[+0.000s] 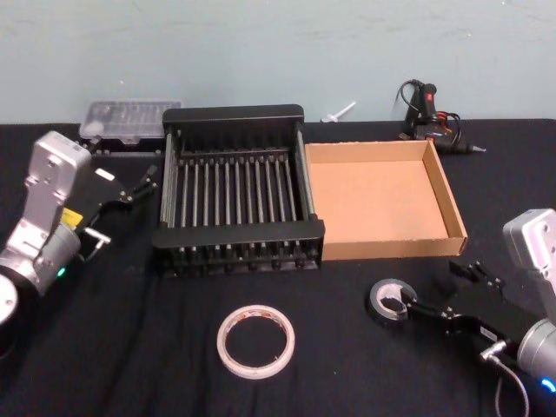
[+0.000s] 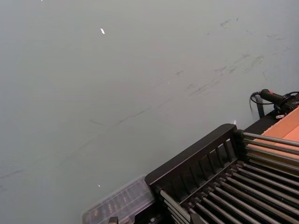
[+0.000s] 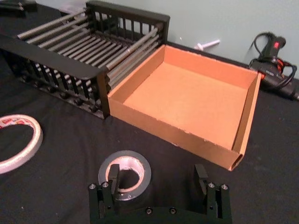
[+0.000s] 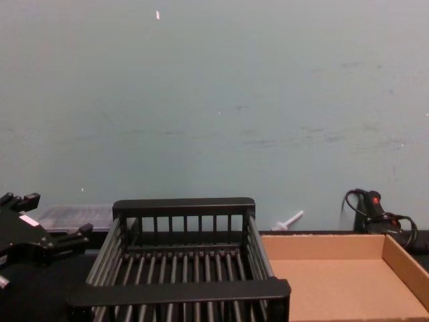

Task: Pick up the white tape and place it into the black box , Pick up the silver tape and place it into the brown box.

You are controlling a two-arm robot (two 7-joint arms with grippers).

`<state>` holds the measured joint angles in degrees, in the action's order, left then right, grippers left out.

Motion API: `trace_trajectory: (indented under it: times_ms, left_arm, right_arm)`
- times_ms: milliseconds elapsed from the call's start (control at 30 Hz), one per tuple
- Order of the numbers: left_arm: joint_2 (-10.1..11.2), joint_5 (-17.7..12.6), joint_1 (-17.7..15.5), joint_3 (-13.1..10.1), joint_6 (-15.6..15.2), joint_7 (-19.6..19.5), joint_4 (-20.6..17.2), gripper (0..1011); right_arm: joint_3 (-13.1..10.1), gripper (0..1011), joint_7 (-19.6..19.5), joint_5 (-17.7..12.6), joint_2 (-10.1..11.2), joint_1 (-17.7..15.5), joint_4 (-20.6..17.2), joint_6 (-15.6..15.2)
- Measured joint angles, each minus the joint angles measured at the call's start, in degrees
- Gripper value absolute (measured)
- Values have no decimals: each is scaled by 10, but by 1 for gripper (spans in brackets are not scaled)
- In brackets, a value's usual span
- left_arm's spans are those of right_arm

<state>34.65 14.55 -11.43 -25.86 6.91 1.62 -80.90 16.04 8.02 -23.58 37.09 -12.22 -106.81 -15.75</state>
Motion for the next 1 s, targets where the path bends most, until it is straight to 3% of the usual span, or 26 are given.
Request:
trace_trajectory:
  times_ms: [400, 1000]
  left_arm:
    - [0, 0, 0, 0, 0, 0, 0, 1001]
    - [0, 0, 0, 0, 0, 0, 0, 1001]
  right_arm:
    - [2, 1002, 14, 14, -23, 18, 28, -28]
    - [0, 1002, 33, 34, -54, 39, 56, -40]
